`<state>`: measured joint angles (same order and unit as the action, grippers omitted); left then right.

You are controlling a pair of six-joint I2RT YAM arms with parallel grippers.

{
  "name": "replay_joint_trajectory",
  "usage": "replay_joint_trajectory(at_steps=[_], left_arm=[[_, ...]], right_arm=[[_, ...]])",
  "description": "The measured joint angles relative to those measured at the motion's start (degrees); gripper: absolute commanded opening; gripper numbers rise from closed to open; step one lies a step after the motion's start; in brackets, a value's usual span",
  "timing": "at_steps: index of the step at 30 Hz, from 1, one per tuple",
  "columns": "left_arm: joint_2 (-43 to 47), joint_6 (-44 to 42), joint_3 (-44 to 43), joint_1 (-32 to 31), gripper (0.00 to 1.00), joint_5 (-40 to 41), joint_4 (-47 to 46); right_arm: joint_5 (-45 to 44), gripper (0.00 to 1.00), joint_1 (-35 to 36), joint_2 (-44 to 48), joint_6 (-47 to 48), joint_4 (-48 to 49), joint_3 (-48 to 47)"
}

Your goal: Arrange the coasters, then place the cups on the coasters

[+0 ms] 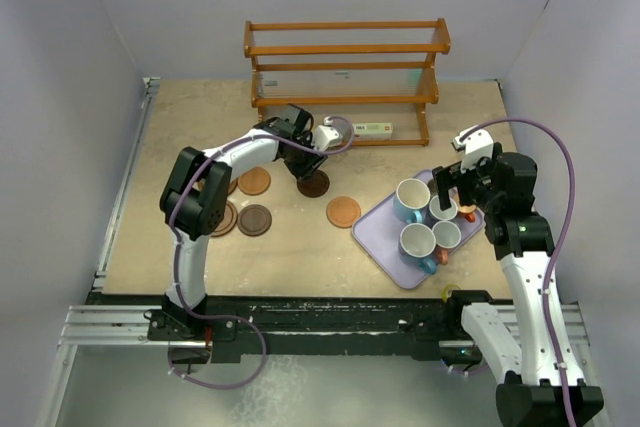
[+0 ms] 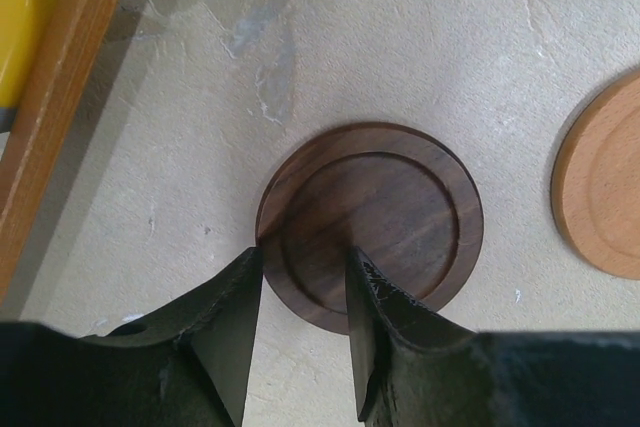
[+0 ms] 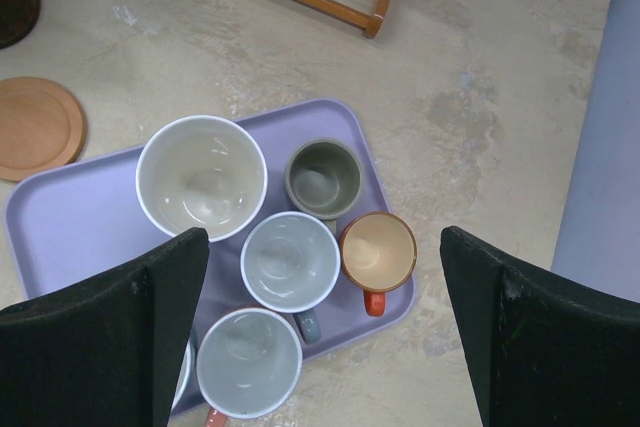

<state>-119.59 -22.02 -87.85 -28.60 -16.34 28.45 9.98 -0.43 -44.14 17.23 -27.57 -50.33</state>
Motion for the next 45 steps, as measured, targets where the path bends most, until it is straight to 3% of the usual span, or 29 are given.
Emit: replay_joint_trajectory(at_steps=[10, 23, 45], left_arm=[[0.02, 0.44, 1.49, 1.49, 0.33, -0.2, -2.64], [1.6, 0.44, 4.37, 2.64, 0.2, 0.46, -4.2], [7.87, -1.44, 13.62, 3.8, 0.18, 9.09, -9.09]], right_arm=[[0.0, 1.0, 0.0, 0.0, 0.0, -0.02, 0.0], [0.07, 1.0, 0.0, -0.11, 0.02, -0.02, 0.0], [0.11, 1.0, 0.0, -0.11, 0.0, -0.02, 0.0]])
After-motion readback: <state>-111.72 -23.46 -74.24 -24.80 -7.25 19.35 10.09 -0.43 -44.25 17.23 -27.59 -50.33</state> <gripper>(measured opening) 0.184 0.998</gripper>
